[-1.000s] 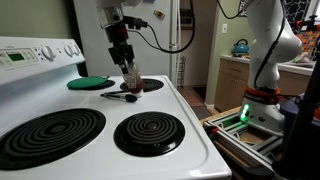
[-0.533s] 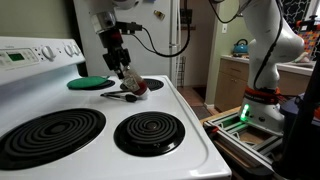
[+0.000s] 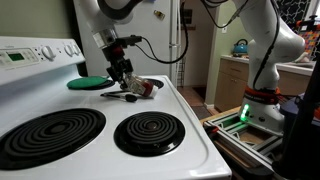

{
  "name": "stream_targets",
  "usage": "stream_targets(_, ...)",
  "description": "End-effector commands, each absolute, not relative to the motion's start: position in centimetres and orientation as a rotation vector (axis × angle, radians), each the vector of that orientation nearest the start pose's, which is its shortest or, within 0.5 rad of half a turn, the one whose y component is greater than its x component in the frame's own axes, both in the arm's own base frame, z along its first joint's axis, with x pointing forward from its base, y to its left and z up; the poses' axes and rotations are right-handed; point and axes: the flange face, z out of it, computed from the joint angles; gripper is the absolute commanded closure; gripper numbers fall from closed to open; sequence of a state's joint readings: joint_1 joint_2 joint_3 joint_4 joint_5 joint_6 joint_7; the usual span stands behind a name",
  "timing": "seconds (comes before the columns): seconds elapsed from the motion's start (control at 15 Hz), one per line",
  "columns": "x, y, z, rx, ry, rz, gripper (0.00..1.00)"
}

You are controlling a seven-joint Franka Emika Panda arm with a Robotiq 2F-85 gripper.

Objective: Flip the ketchup bottle over on the stovetop

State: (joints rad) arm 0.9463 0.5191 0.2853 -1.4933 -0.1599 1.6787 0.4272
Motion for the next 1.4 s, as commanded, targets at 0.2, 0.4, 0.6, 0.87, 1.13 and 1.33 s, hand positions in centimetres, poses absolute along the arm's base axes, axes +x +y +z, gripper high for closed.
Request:
stream_targets(0.2,26.4,61.1,34.4,-3.0,-1.363,0.364,0.62)
stream_targets(0.4,26.1,60.9,33.9,-2.977,-1.378,0.419,0.62)
stream_targets(0.6,26.7,60.5,34.7,-2.976,-1.335,0.366,0.06)
stream_targets(0.87,27.4,59.9,37.5,-2.975,-1.298,0.251,0.0)
stream_targets(1.13,27.4,57.9,40.7,-2.928,-1.368,0.167,0.0)
stream_targets(1.33,26.6,55.9,42.3,-2.83,-1.502,0.166,0.0)
